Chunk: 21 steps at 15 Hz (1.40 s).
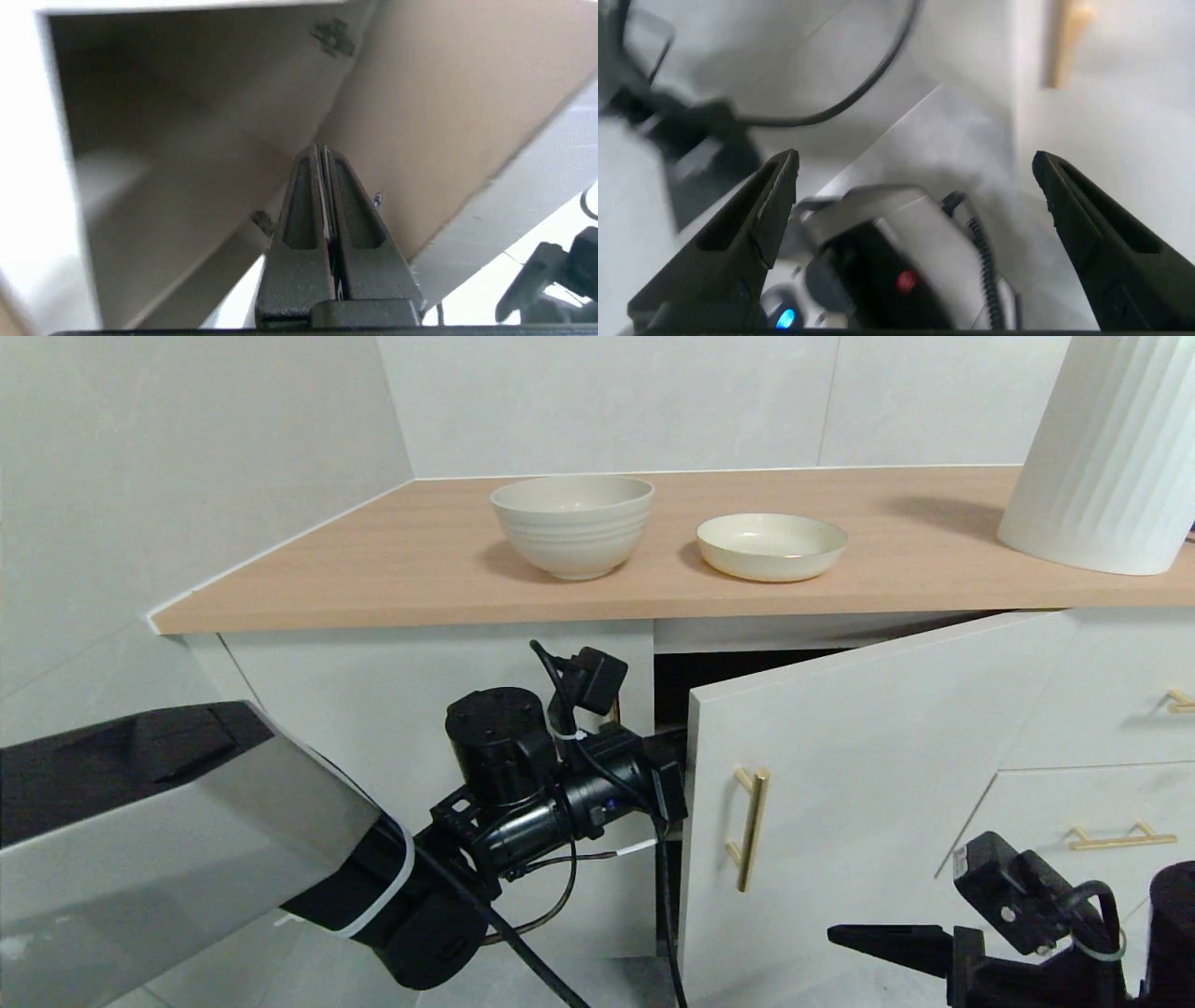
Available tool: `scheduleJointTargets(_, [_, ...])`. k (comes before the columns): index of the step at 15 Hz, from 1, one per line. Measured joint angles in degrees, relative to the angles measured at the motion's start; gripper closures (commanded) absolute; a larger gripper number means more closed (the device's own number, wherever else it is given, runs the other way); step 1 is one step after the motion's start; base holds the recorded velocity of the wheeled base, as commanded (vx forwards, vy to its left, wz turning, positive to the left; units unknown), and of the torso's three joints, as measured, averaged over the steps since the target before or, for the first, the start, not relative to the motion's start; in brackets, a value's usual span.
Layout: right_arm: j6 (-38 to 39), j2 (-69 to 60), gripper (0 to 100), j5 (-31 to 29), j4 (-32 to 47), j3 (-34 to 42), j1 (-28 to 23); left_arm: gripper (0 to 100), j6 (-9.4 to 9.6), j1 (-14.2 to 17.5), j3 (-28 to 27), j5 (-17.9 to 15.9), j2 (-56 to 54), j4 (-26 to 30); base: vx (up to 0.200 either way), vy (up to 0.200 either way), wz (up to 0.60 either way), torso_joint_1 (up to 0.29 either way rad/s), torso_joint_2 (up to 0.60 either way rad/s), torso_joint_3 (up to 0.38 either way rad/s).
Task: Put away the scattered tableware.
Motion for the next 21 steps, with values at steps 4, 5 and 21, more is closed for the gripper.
scheduleJointTargets(4, [0.0, -2.0, 0, 0.0, 0.0, 1.5, 1.6, 100, 0.02, -0.9, 0.4, -0.1, 0.0, 0.6, 0.0, 0.0, 0.0, 0.0, 0.0, 0.0])
scheduleJointTargets(5, [0.0, -2.3, 0, 0.0, 0.0, 1.5, 1.6, 100, 0.02, -1.0, 0.4, -0.1, 0.0, 0.6, -0.2, 0.0, 0.0, 0.002, 0.0, 0.007])
scheduleJointTargets(21, [-0.1, -3.3, 0, 0.0, 0.1, 1.7, 2.4, 100, -0.16, -1.2, -7.1, -1.4, 5.8, 2.3, -0.088, 0.0, 0.0, 0.002, 0.0, 0.001])
